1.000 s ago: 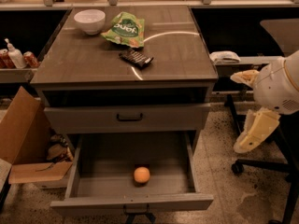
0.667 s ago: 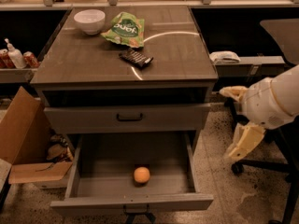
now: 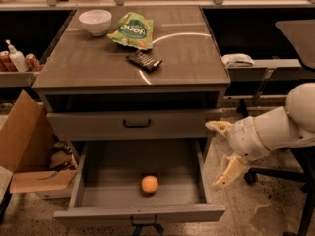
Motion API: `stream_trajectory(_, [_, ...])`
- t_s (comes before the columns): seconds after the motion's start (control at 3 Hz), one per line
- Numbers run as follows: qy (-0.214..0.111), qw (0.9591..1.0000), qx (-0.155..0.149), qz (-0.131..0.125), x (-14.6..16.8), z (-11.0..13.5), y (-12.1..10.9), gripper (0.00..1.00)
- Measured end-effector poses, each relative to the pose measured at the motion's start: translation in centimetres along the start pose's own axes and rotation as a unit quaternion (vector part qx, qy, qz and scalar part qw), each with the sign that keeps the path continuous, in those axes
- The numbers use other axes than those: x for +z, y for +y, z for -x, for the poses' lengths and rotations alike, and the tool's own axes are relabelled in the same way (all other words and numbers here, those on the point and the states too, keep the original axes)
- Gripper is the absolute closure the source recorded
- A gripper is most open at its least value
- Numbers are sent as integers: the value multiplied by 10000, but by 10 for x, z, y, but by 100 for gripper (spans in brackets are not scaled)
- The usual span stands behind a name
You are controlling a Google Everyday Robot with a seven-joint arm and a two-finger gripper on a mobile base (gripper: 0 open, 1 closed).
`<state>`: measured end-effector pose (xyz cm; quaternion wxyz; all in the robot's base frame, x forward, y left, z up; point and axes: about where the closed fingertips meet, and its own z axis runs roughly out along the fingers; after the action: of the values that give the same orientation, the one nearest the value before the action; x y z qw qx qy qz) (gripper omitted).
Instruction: Pick orange from middle drawer and place on counter
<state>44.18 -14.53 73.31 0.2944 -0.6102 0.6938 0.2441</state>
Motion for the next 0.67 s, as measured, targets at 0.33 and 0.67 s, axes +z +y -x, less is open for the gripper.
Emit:
stream_trajectory(0.33, [-254,9990,44,369,37,-1,13,0])
stream_trajectory(0.67, [-258,9989,50,382,38,-1,14,0])
